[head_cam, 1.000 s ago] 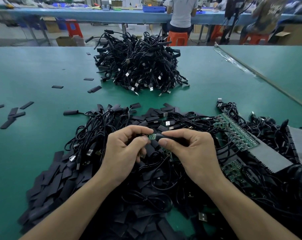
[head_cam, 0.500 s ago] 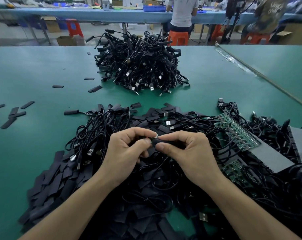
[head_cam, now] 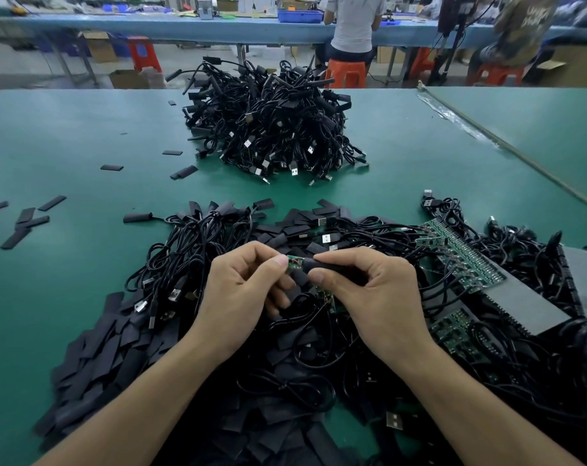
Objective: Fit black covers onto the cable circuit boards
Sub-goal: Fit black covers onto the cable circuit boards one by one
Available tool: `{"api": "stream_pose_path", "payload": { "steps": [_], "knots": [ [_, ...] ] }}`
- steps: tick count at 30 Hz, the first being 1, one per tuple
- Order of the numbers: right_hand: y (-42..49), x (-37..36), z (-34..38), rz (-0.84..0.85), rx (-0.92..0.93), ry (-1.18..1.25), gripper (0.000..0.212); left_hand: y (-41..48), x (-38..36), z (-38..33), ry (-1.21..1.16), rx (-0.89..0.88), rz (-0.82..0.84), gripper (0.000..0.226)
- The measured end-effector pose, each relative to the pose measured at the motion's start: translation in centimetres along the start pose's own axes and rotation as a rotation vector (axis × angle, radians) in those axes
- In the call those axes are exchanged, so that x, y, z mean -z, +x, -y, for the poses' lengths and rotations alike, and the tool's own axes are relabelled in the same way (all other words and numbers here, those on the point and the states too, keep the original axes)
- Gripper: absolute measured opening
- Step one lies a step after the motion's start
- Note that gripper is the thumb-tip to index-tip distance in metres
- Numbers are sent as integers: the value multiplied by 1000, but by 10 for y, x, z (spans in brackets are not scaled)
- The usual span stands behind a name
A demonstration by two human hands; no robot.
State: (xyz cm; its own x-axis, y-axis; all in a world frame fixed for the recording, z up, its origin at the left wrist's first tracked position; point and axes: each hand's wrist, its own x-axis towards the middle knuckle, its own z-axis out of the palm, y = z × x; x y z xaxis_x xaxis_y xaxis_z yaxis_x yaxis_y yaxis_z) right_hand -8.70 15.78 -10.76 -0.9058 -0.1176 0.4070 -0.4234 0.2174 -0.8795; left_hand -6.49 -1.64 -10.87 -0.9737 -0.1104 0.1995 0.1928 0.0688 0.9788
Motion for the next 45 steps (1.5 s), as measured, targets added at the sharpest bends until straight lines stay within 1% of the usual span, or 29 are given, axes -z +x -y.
{"api": "stream_pose_path", "payload": {
  "steps": [2,5,7,9,11,15,20,24,27,31,34,40,43,45],
  "knots": [
    [0,0,1,8,35,-65,25,0,0,-1,13,-10,12,29],
    [-1,1,2,27,141,-206,26,-1,-1,-2,53,-20,35,28],
    [-1,2,2,21,204,-284,29,-1,-2,-2,64,-8,41,32],
    [-1,4,3,16,227,-344,36,-1,-3,-2,76,8,48,34],
    [0,6,3,19,242,-375,34,-1,-3,-1,84,20,52,33],
    [0,8,1,24,269,-361,22,-1,-2,0,88,22,63,30],
    [0,7,2,78,243,-277,26,-1,0,0,90,22,113,24],
    [-1,7,2,99,252,-275,26,-1,3,-1,90,3,162,19],
    [-1,7,2,80,268,-314,23,-1,2,0,118,-12,156,20],
    [0,8,2,44,290,-327,18,-1,1,2,122,-2,90,24],
    [1,9,2,51,294,-332,19,-1,2,2,137,-11,76,25],
    [1,9,1,132,238,-312,23,-2,2,1,160,-39,123,18],
    [0,8,2,124,221,-298,25,-2,1,1,166,-43,114,18],
    [0,7,4,85,192,-290,31,-2,0,1,162,-40,98,18]
  ]
}}
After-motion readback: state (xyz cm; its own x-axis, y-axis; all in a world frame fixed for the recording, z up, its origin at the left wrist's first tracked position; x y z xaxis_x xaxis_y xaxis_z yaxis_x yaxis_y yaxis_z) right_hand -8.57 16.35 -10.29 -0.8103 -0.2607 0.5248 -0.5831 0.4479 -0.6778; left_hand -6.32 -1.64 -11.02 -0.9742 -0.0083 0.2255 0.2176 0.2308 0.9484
